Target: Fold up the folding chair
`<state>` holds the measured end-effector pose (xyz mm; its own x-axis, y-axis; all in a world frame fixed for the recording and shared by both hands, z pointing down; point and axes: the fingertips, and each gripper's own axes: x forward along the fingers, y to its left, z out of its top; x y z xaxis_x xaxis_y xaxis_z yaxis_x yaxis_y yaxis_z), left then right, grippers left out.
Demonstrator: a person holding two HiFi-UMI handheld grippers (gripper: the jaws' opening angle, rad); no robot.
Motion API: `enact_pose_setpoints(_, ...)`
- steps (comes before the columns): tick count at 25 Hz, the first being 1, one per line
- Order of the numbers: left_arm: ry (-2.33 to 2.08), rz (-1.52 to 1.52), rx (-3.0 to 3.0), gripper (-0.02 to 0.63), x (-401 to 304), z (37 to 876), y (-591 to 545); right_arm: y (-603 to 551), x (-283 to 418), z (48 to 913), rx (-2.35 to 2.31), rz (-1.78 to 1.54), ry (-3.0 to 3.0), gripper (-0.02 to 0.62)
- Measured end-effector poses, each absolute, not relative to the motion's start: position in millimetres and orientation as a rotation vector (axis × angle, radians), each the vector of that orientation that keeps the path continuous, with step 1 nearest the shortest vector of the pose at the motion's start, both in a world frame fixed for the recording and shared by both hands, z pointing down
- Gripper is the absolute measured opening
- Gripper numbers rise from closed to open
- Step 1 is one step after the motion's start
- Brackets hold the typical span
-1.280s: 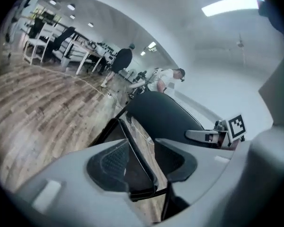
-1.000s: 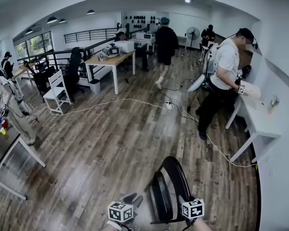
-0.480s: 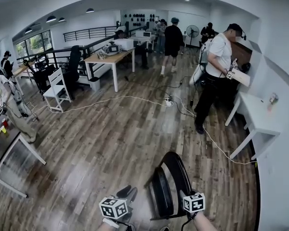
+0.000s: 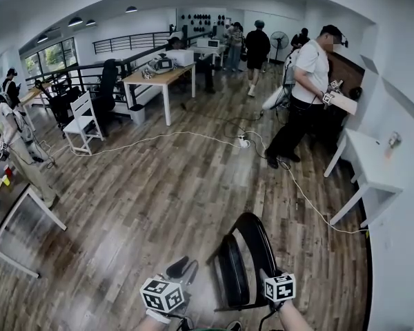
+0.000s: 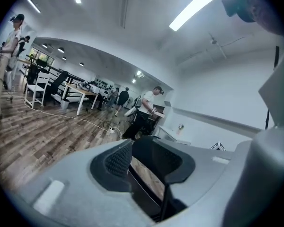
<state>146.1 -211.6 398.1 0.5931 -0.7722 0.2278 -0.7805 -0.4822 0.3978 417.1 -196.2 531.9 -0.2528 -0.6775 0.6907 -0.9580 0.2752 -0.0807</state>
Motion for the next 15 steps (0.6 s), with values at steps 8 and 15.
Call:
enact_pose_setpoints(8, -1.234, 0.034, 2.33, 0.135, 149.0, 407.9, -207.2, -196.3, 420.5, 532.7, 1.469, 0.682, -2.01, 0.094)
enact_pose_setpoints(15, -1.237, 0.041, 2.317, 0.135, 154.2, 411.6, -210.1, -199.3, 425.8, 533.5, 1.467, 0.688, -2.011, 0.094)
